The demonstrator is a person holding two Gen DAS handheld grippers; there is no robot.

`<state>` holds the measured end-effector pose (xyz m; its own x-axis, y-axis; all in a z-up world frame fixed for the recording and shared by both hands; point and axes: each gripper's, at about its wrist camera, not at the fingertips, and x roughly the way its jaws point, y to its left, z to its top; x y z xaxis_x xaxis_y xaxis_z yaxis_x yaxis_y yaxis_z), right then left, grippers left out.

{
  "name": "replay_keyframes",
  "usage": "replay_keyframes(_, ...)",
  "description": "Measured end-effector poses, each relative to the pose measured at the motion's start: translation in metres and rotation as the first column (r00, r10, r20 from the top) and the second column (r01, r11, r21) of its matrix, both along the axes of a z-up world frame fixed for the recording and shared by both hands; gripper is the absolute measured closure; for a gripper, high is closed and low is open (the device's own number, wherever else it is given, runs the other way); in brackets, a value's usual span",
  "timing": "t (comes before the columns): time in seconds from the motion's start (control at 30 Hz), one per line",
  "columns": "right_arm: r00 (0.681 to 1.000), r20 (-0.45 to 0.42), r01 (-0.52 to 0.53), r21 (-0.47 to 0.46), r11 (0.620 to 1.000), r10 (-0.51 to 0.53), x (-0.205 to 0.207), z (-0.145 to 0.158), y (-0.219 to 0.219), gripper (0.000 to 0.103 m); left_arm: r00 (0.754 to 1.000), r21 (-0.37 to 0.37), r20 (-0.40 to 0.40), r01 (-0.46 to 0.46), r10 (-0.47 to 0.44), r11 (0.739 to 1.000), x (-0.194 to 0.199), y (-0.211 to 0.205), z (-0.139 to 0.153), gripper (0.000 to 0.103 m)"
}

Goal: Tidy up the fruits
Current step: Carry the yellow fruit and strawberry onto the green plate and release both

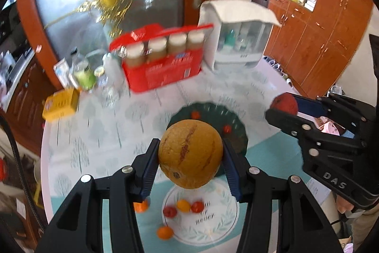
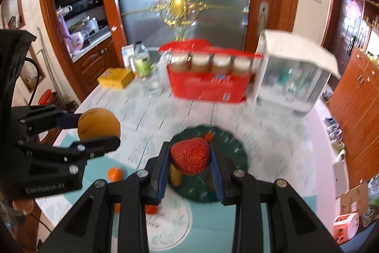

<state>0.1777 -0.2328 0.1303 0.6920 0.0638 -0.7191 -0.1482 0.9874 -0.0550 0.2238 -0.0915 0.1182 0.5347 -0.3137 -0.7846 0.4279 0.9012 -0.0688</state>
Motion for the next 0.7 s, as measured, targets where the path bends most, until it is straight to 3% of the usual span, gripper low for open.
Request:
replay_keyframes(0.13, 0.999, 0.003, 0.038, 0.012, 0.999, -0.038, 0.027, 0.010, -0.011, 0.070, 0.999, 0.019, 0.047, 0.015, -0.016, 1.000, 0.026, -0.016, 0.020, 0.053)
replay_keyframes(0.27, 0.995, -0.034, 0.093, 0.053, 0.994, -0.091, 0.057, 0.002, -0.028, 0.070, 1.000, 0.019, 0.004, 0.011, -0.011, 1.000, 0.054, -0.023, 0.007, 0.053)
replay_keyframes(0.43, 0.979, -0.133, 0.168, 0.106, 0.980, -0.153, 0.093, -0.037, -0.048, 0.070, 0.997, 0.039, -0.075, 0.005, -0.002, 0.999, 0.085, -0.035, -0.040, 0.053)
replay_keyframes(0.7, 0.940, -0.278, 0.232, 0.086, 0.969, -0.201, 0.122, -0.118, -0.064, 0.070, 0.974, 0.051, -0.224, 0.014, -0.003, 0.999, 0.125, -0.048, -0.126, 0.053)
